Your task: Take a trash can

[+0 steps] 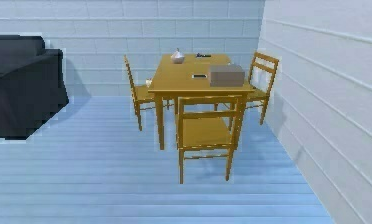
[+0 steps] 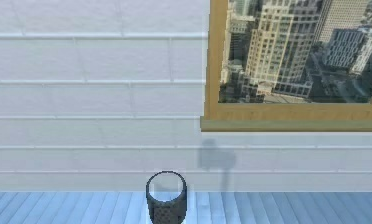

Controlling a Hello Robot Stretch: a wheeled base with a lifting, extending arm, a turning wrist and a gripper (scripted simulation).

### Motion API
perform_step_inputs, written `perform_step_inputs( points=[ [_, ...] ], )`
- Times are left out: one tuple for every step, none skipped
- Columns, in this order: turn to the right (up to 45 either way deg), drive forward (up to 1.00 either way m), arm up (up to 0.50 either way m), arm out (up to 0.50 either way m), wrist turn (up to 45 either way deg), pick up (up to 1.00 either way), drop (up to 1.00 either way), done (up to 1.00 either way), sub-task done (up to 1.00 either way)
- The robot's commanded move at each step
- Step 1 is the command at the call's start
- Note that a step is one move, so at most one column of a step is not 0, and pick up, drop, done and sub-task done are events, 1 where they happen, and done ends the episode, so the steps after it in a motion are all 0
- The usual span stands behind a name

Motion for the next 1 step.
perform_step_inputs(
  points=[
    [0.0,0.00,0.10,0.00,0.0,0.00,0.00,0.00,0.00]
  ],
)
